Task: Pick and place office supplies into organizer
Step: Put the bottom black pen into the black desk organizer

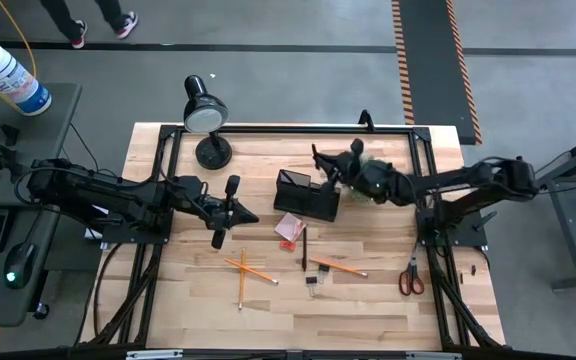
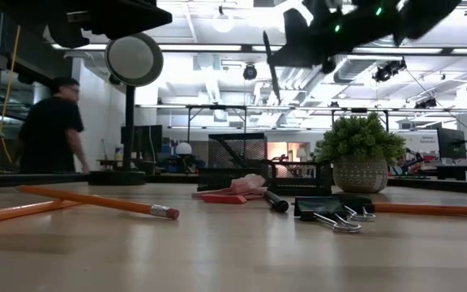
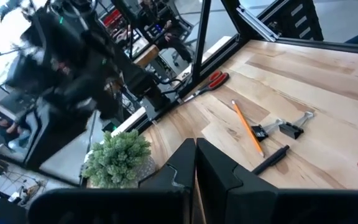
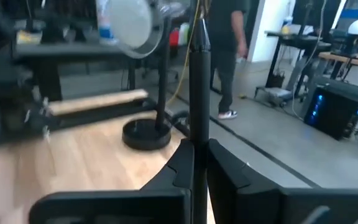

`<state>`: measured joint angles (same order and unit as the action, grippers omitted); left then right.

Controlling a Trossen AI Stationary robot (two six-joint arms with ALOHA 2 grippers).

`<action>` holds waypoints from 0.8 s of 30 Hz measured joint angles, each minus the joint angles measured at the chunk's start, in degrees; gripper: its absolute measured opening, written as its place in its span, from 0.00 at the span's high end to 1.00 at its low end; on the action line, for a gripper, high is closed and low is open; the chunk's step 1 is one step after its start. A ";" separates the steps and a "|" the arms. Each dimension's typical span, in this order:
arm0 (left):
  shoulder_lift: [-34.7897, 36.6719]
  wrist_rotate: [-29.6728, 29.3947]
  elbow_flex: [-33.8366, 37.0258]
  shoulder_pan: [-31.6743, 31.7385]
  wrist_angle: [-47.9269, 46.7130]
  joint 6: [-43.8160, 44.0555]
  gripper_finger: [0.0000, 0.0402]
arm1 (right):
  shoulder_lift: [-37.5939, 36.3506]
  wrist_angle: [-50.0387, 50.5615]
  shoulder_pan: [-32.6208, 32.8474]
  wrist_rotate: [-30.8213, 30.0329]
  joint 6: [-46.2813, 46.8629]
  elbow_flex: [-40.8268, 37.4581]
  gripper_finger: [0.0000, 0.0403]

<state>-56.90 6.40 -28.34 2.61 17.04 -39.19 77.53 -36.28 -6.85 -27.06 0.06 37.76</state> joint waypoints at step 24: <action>0.00 0.23 0.00 -0.02 -0.28 2.35 0.99 | 24.52 12.39 -4.81 13.17 5.99 18.94 0.93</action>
<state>-56.90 6.63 -28.34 2.59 16.76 -36.84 102.05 -23.89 -11.66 -13.89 6.06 56.70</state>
